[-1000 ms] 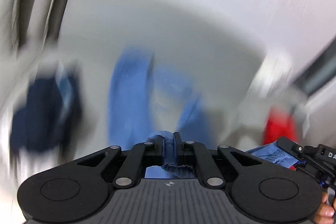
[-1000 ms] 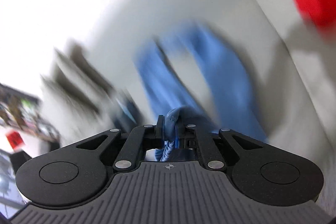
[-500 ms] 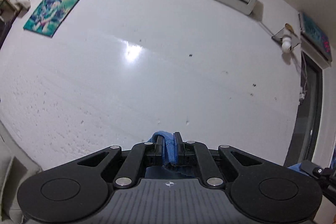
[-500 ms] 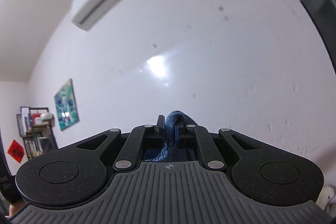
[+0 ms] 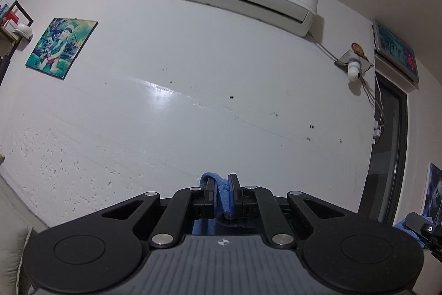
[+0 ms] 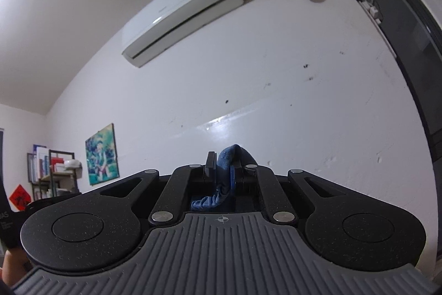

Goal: Fold clothes

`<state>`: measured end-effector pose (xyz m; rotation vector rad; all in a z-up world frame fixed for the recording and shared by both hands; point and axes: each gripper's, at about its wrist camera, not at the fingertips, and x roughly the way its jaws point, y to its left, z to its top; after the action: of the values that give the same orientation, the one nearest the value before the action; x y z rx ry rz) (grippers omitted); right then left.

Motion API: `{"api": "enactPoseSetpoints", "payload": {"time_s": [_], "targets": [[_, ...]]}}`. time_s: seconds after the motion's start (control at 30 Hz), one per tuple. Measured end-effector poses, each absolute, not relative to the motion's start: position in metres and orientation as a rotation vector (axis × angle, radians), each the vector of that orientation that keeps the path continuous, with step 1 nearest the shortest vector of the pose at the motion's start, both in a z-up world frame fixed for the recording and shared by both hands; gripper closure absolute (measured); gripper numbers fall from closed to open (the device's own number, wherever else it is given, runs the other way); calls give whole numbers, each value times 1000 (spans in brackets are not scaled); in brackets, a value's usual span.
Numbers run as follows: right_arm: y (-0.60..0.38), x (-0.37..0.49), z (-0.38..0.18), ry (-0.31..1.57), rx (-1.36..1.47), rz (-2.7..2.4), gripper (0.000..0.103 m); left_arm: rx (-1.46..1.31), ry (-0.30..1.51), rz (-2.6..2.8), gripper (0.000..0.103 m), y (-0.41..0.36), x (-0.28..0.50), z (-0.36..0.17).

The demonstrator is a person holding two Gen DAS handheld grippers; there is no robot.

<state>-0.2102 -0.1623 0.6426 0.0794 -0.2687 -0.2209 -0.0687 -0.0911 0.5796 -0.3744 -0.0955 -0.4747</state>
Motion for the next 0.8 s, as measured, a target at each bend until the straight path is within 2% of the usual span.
{"api": "enactPoseSetpoints", "payload": {"time_s": [0.2,0.3,0.43,0.57,0.67,0.73,0.8], "targets": [[-196,-145,610,-170,107,-287,95,-321,29,-429,95,-139,-12,545],[-226,-99,582,-85,154,-328,95,-328,94,-391,95,-161,43,513],[-256,-57,574,-65,206,-331,95,-399,76,-408,95,-153,59,525],[-240,-68,610,-179,132,-296,95,-388,-83,-447,94,-131,27,555],[-217,-98,626,-234,75,-275,94,-379,-127,-475,94,-116,0,549],[-208,-115,618,-234,46,-276,94,-358,-127,-481,94,-112,-17,533],[-203,-129,597,-200,7,-287,94,-294,-126,-481,94,-109,-46,490]]}}
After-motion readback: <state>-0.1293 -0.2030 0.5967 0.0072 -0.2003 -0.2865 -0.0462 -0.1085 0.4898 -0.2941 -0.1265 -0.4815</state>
